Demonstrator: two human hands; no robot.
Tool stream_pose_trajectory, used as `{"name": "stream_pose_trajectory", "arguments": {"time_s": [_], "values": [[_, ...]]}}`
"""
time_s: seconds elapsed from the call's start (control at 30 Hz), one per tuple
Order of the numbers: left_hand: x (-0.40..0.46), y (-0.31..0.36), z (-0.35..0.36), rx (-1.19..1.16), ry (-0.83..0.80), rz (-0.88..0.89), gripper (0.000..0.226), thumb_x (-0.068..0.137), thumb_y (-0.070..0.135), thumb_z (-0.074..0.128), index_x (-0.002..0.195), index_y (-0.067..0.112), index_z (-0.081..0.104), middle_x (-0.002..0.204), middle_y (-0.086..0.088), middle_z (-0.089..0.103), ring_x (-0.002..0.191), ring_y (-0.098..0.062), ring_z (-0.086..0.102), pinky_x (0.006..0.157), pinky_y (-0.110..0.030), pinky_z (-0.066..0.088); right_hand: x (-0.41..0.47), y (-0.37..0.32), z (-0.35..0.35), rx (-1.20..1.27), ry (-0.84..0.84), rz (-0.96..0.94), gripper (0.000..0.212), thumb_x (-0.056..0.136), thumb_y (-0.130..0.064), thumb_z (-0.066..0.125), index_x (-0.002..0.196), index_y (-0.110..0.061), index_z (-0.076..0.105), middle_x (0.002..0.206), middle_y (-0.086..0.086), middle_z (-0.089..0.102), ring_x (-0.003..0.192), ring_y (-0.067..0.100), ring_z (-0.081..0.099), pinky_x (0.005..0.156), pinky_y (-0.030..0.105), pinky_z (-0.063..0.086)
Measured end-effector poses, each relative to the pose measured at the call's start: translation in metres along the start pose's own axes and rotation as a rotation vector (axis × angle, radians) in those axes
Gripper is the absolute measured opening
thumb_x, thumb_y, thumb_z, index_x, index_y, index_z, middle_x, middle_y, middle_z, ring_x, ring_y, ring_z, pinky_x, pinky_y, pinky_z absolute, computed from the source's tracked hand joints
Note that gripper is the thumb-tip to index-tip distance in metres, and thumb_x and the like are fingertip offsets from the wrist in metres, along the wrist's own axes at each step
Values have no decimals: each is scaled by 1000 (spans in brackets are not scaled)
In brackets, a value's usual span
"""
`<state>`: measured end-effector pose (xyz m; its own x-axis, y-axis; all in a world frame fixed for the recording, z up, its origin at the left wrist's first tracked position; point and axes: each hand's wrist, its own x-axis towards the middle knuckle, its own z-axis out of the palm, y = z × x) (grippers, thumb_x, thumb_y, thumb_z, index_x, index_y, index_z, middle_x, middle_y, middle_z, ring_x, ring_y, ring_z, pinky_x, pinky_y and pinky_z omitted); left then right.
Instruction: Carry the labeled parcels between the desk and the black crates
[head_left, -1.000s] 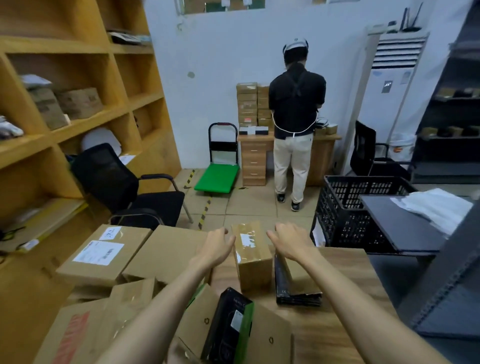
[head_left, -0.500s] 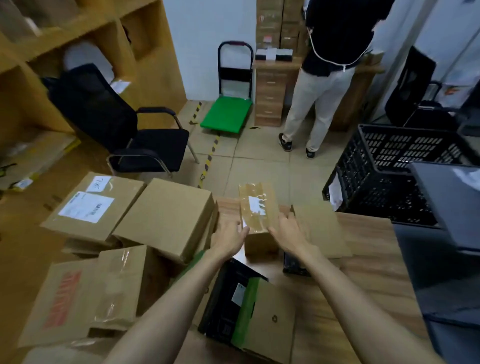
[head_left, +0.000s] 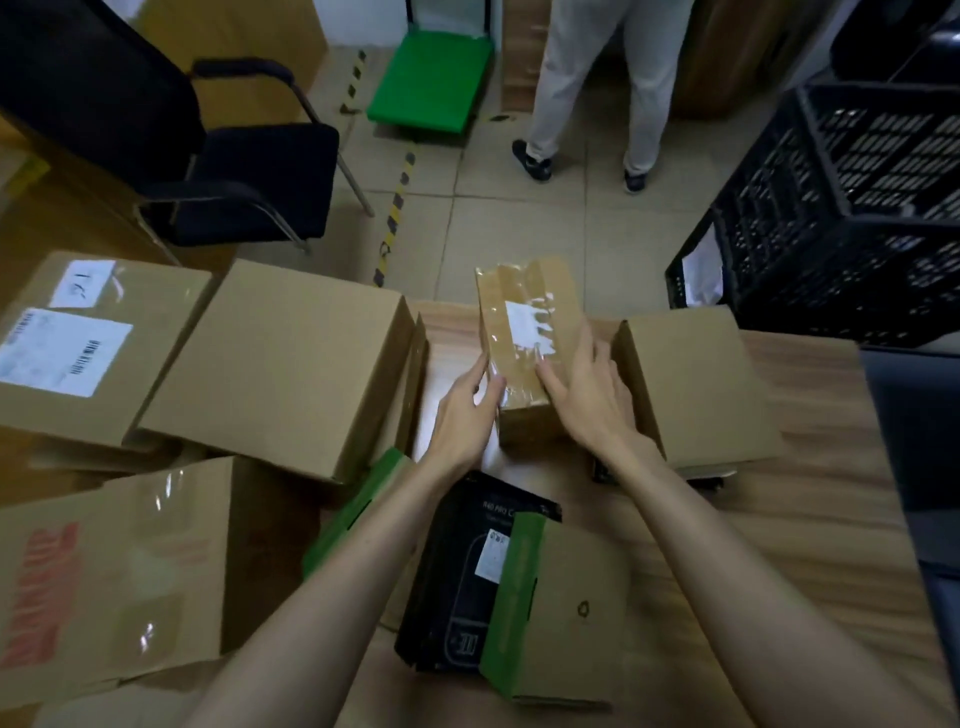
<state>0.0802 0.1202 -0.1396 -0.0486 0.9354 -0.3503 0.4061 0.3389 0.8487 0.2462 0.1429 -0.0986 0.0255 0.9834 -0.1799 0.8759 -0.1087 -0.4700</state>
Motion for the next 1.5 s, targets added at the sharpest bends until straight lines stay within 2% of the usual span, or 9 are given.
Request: {"name": "stream_pose_trajectory", "arguments": {"time_s": [0.13,0.27,0.43,0.6,0.77,0.9,1.03,1.3,1.5], "values": [[7,-15,14,-126,24,77,49,103,47,38,152,45,40,93,14,66,87,-8,60,86,-31,46,0,6,13,61,41,-11,77,101,-56,39,157,-10,12,149,22,32,135,38,36,100,47,42],[11,-13,20,-387,46,-14,42,108,48,32,143,42,54,129,13,68,119,-9,64,102,-39,52,1,10,15,132,56,-10,77,102,-52,43,158,-10,11,152,21,31,137,38,34,105,46,37],[28,-26,14,-395,134,-298,40,108,24,47,145,9,51,112,-6,67,91,-13,64,79,-27,55,0,20,17,230,87,25,76,102,-48,47,159,-13,11,150,18,37,133,33,38,108,46,38],[46,-51,19,-325,-102,-443,92,65,77,73,127,10,64,115,-10,68,105,-25,64,82,-32,46,5,30,20,303,113,31,72,103,-45,46,159,-14,15,148,16,41,135,29,39,114,44,35],[60,-38,15,-469,-191,-447,53,89,58,66,122,16,68,106,6,75,104,-6,68,88,-27,52,6,30,20,331,114,23,72,104,-38,46,159,-9,10,151,18,36,139,27,36,116,34,28],[54,-33,-3,-461,-122,-460,42,86,57,71,102,18,73,92,5,79,102,-10,70,89,-32,53,7,26,20,384,71,51,68,106,-35,43,160,-10,11,154,15,34,141,23,36,108,17,23],[43,-30,-21,-523,28,-423,32,91,42,73,106,13,74,92,-2,79,78,-9,75,61,-19,55,6,25,30,479,-9,65,62,107,-38,37,159,-12,16,160,12,28,148,22,27,122,38,21],[33,-33,-11,-506,332,-316,32,82,39,84,105,30,64,100,7,70,91,-16,71,87,-52,60,17,41,46,640,33,150,46,108,-15,35,153,-4,34,162,1,28,150,12,22,125,30,13],[24,-37,-9,-481,304,-199,50,87,33,80,134,27,62,99,13,70,83,-3,70,71,-28,59,16,41,54,932,-177,266,72,95,-72,35,150,-25,46,147,-5,53,137,11,46,117,38,31]]}}
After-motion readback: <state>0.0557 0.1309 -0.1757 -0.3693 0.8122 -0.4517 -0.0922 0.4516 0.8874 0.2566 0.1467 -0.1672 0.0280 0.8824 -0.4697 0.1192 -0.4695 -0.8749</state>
